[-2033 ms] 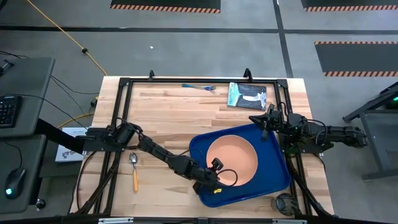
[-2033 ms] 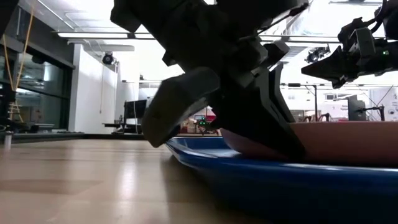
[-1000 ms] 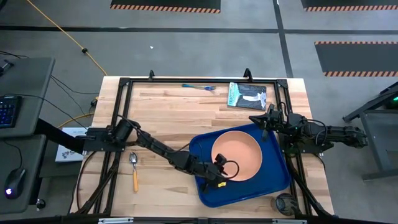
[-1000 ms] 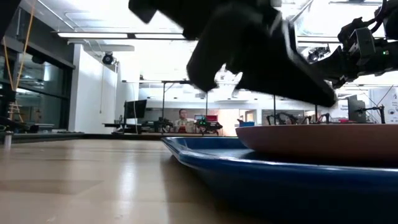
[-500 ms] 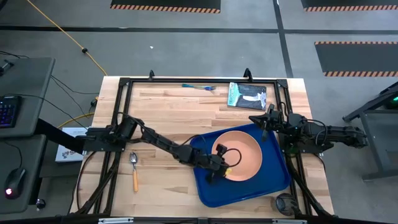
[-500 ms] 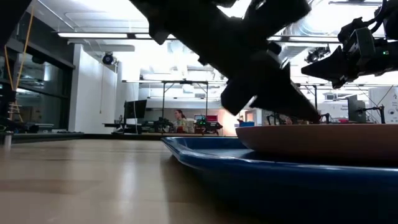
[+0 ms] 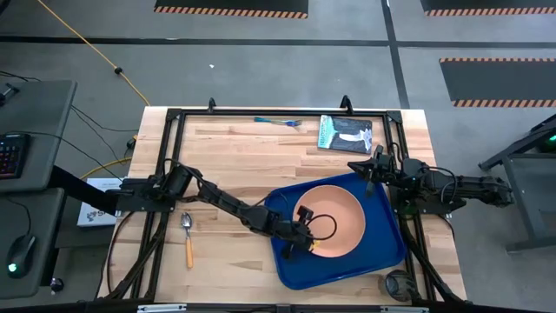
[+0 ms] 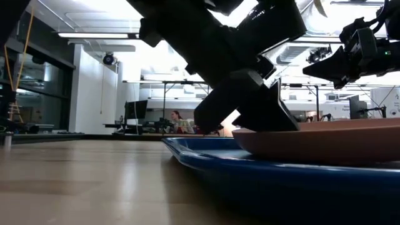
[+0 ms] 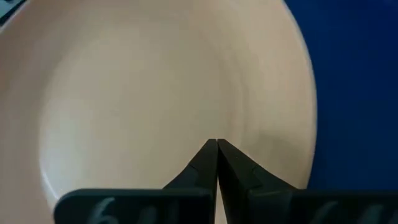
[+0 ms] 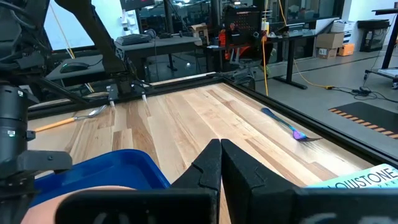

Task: Pick and place plate/cup/fork/spoon on tray
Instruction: Put the orange plate on the blue table tray, then put the blue glass on the blue table tray to the top right of the orange plate

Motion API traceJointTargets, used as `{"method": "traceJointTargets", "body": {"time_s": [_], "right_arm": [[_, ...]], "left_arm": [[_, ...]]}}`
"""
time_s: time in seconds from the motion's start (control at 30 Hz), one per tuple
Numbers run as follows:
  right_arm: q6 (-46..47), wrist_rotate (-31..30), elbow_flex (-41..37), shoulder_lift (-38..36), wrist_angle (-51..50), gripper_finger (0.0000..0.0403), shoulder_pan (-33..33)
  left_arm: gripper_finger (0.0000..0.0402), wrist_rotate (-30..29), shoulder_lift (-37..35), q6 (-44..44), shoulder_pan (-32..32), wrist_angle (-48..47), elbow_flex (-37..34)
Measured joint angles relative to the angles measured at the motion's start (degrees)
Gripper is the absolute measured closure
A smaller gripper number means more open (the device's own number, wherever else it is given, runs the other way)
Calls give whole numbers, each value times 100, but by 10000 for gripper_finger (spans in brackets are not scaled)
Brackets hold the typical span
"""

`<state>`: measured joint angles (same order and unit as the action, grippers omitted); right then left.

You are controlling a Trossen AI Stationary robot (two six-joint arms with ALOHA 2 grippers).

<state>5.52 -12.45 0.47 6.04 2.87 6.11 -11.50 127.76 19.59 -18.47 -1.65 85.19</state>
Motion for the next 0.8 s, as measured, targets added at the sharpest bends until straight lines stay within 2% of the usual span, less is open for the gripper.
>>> {"method": "traceJointTargets", "body": {"time_s": [0.33, 0.47, 0.67, 0.8], "right_arm": [[1, -2, 0, 0, -1, 400, 0], [2, -1, 0, 0, -1, 400, 1], [2, 0, 0, 0, -2, 400, 0], [2, -1, 0, 0, 0, 400, 1]], "left_arm": [[401, 441, -13, -2, -45, -21, 122], [401, 25, -63, 176, -30, -71, 348], [401, -1010, -527, 798, 104, -268, 417], [401, -1226, -1166, 481, 474, -712, 187]]}}
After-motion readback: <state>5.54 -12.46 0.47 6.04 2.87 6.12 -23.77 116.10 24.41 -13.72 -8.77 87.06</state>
